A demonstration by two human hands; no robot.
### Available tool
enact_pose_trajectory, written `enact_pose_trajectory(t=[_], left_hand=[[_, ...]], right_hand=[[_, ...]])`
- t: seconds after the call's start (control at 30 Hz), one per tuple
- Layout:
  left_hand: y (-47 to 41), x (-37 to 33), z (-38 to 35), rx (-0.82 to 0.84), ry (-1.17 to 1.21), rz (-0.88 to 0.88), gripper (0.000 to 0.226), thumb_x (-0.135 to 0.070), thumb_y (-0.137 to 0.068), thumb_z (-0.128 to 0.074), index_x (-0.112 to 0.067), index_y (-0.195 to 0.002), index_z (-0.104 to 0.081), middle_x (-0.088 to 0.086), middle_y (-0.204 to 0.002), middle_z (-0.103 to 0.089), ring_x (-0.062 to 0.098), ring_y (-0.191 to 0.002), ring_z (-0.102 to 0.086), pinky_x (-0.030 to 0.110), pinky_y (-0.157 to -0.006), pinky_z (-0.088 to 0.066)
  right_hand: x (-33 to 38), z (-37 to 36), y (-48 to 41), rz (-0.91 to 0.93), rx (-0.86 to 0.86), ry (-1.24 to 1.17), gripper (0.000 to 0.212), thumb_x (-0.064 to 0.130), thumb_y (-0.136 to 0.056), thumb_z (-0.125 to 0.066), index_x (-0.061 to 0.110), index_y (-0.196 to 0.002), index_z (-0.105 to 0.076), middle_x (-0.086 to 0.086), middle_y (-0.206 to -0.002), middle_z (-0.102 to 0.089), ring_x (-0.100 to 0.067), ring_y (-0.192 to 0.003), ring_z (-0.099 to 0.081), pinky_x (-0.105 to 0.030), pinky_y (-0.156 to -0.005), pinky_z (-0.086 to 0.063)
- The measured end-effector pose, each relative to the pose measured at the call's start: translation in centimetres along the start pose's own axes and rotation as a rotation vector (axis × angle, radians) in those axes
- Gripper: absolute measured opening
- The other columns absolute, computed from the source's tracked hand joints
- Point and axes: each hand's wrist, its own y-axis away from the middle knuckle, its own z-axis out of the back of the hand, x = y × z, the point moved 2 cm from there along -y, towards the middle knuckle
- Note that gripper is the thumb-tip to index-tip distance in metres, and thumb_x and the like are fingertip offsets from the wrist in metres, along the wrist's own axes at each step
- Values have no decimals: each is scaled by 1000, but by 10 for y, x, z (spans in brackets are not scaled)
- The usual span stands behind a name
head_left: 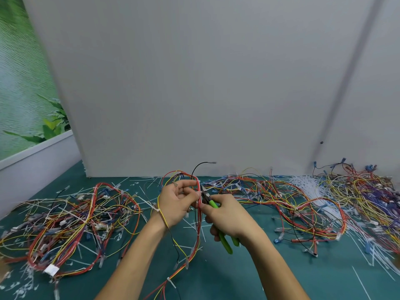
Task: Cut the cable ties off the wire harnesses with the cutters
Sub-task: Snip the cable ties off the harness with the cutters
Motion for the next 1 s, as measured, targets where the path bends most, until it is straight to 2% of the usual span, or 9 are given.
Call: enact_pose_trajectory(t=[0.1,0.3,0.53,0.73,1.0], left_hand=[[0,0,0,0,7,-1,23,0,-88,-72,-15,-105,-68,-2,-64,-66,7,-57,-63,22,-48,-48],[-1,3,-2,0,2,14,23,0,-88,-72,-14,-105,-67,-5,-63,-65,6,-58,-62,21,-50,-49],[-1,3,-1,6,-5,8,23,0,-88,-72,-15,-105,-67,-7,-61,-66,6,-57,-64,20,-50,-49],[1,0,-1,11,12,6,24,1,-88,-72,-16,-105,-67,-5,-63,-65,9,-57,-65,22,-49,-48],[-2,0,1,0,5,12,24,-2,-88,-73,-15,-108,-67,-7,-62,-65,7,-55,-59,22,-49,-49]], right_hand=[[0,0,0,-30,31,-70,27,36,-102,-60,10,-107,-66,-7,-78,-61,-23,-55,-63,-42,-59,-62],[1,-2,1,-53,84,-11,27,39,-101,-61,12,-103,-63,-7,-89,-66,-17,-61,-71,-40,-65,-65],[-1,-1,-1,-11,53,14,23,33,-102,-60,12,-92,-61,-6,-74,-55,-19,-52,-61,-41,-57,-63],[-3,3,-2,23,10,97,14,28,-101,-63,21,-88,-64,-3,-71,-55,-18,-52,-56,-31,-49,-56],[1,-2,0,12,62,-40,24,36,-99,-64,14,-90,-62,-6,-78,-57,-20,-57,-62,-44,-63,-63]])
